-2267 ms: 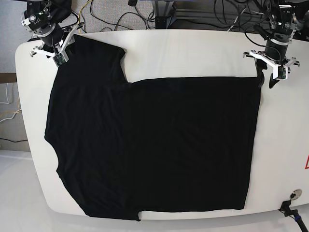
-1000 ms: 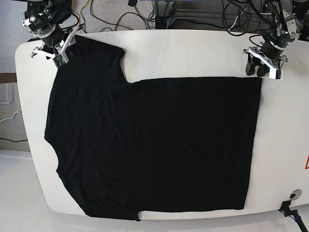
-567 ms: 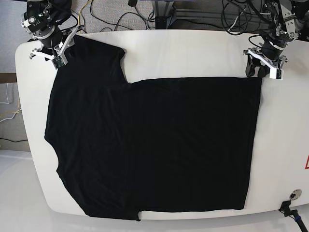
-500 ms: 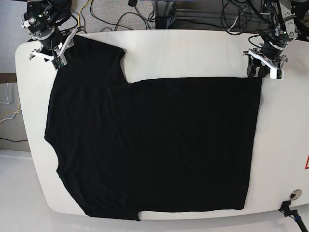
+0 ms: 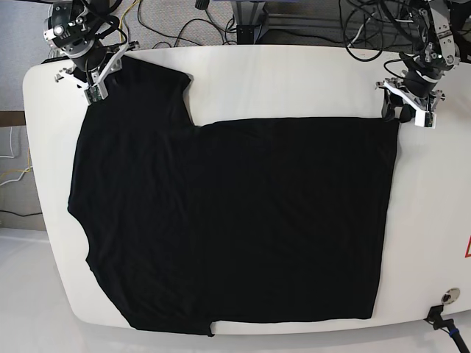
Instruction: Fold the T-shirt properly
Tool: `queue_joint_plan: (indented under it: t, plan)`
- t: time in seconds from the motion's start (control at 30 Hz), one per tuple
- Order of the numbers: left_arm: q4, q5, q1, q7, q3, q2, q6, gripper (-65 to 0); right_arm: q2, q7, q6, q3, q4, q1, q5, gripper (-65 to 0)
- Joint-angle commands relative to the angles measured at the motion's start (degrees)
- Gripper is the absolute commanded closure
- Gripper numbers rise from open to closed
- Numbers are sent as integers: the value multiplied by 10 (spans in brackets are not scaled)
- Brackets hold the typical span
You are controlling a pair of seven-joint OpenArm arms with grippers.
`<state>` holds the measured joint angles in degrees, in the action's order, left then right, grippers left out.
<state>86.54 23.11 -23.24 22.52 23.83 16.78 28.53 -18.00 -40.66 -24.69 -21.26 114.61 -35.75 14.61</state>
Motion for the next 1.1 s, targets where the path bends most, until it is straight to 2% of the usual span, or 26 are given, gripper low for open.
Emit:
queue_joint_plan:
  t: [0.0,0.1,0.2,0.27,0.33,0.47,0.57,0.67,0.77,0.83,1.07]
  plan:
    - [11,6,0,-11,2,8,4,-265,-6,11,0,-7,10,-3,2,-180]
    - [11,8,1,-11,2,8,5,-273,34,12,-47,-48,10,2,2,-181]
    - [11,8,1,-11,4,8,5,-363,77,10,-106,-96,10,17,-4,-182]
    - [15,8,1,-11,18,8,5,-426,84,10,-122,-111,10,19,-4,-204]
    - [18,8,1,-3,31,7,11,-454,85,10,-124,-118,10,19,1,-251]
    - [18,8,21,36,72,5,59,-454,97,10,-136,-130,8,23,3,-324]
    - [16,8,39,70,99,4,87,-454,121,6,-153,-168,6,39,30,-334]
    - [15,8,52,82,104,4,108,-454,122,-32,-153,-191,6,48,71,-336]
    - [15,8,63,103,104,4,115,-454,122,-62,-153,-210,0,55,98,-334]
    - [14,8,68,120,104,3,115,-454,119,-64,-153,-212,-1,55,103,-334]
    - [-32,8,81,122,102,-8,115,-456,120,-65,-153,-215,0,53,101,-333]
